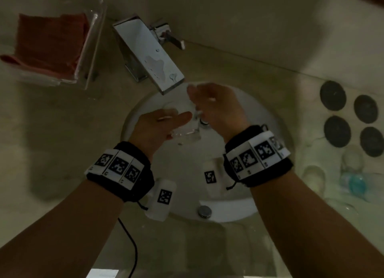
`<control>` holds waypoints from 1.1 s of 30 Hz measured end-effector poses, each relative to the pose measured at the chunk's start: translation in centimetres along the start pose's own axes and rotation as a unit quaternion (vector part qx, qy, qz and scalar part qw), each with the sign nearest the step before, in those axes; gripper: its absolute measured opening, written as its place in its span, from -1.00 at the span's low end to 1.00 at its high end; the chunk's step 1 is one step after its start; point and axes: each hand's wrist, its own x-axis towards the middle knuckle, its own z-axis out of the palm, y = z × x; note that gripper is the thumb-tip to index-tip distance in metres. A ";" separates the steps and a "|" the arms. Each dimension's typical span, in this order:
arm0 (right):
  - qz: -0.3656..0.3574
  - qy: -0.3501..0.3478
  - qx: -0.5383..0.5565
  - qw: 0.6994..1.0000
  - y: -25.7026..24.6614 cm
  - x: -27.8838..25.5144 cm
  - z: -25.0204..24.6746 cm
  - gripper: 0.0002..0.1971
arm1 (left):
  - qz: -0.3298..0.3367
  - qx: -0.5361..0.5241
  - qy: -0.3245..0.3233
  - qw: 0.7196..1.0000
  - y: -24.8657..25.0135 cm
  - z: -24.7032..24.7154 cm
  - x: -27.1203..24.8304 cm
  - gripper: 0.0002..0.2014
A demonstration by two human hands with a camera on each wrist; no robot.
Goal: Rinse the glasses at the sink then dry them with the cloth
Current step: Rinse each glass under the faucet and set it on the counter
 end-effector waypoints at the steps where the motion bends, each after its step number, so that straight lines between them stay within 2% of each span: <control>1: 0.006 -0.007 -0.010 1.000 0.7 -1.2 -0.1 -0.39 | 0.027 -0.004 -0.012 1.000 0.2 0.3 -0.5 -0.38; 3: 0.003 -0.002 -0.019 1.000 1.5 -3.6 -1.0 -0.43 | 0.088 0.015 -0.048 0.995 0.8 0.9 -1.5 -0.43; 8: -0.012 0.074 0.002 0.997 0.8 -9.8 -5.9 -0.64 | 0.228 0.124 -0.119 0.958 2.3 4.3 -4.8 -0.13; 11: -0.025 0.123 0.010 0.992 0.8 -13.1 -9.4 -0.51 | 0.288 0.147 -0.152 0.934 3.9 7.3 -7.4 -0.07; 15: -0.039 0.188 0.049 0.980 2.5 -17.3 -14.2 -0.30 | 0.352 0.182 -0.209 0.894 5.4 11.8 -10.7 -0.13; 18: -0.045 0.224 0.070 0.971 4.9 -20.5 -17.7 -0.24 | 0.370 0.194 -0.263 0.870 5.6 15.8 -13.1 -0.18; 23: -0.051 0.246 0.096 0.963 10.8 -25.3 -23.2 -0.25 | 0.388 0.254 -0.294 0.836 3.8 23.2 -16.6 -0.20; 29: -0.043 0.220 0.134 0.965 20.6 -28.7 -28.4 -0.22 | 0.407 0.378 -0.268 0.787 -0.9 32.1 -20.2 -0.25; 33: -0.031 0.188 0.155 0.969 27.3 -29.4 -30.2 -0.25 | 0.389 0.471 -0.240 0.755 -4.7 36.7 -20.8 -0.22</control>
